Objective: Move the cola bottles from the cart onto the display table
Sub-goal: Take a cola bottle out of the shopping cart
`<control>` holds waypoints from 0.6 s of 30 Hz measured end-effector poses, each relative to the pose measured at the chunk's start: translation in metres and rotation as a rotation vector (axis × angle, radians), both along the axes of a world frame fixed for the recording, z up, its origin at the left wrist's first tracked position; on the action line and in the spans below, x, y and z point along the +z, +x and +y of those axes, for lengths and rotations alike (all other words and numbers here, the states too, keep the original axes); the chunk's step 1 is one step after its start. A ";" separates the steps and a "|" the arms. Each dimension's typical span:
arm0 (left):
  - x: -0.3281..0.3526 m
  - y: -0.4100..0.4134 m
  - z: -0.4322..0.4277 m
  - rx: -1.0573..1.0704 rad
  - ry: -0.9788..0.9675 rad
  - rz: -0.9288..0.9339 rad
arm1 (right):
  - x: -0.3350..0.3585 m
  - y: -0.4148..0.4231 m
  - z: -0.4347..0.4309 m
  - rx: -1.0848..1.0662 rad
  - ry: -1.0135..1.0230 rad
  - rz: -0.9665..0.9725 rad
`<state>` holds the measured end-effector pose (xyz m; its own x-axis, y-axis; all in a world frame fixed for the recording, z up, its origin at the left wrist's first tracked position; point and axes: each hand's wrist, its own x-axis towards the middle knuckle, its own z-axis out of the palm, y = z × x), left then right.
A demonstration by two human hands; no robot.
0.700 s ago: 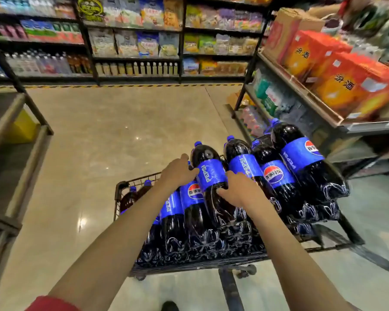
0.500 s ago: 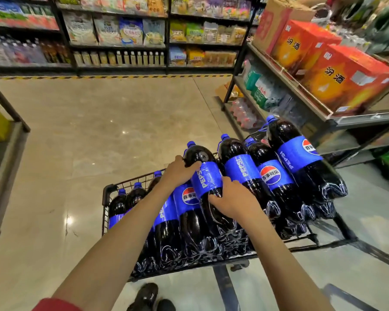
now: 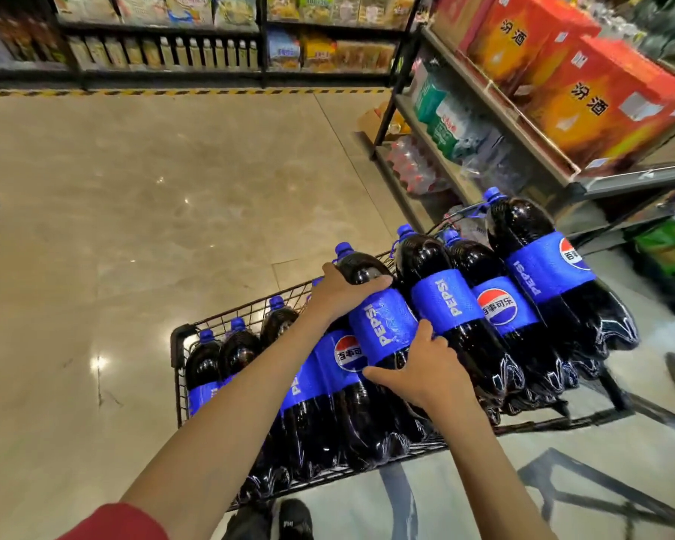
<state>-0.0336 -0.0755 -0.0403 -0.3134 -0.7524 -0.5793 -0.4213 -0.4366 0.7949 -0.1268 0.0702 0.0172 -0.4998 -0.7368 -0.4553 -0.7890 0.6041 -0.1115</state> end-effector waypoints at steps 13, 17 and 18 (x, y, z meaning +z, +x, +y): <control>-0.005 -0.002 0.012 0.161 -0.006 0.129 | 0.003 0.004 -0.002 -0.076 -0.030 0.083; 0.000 -0.002 0.012 0.169 0.010 0.174 | 0.006 0.003 0.000 -0.087 -0.060 0.076; 0.001 -0.002 0.013 0.175 0.015 0.187 | 0.007 0.002 0.001 -0.084 -0.068 0.079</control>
<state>-0.0358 -0.0630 -0.0389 -0.2816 -0.7964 -0.5352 -0.1846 -0.5024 0.8447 -0.1248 0.0710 0.0245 -0.5937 -0.7184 -0.3625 -0.7437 0.6619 -0.0938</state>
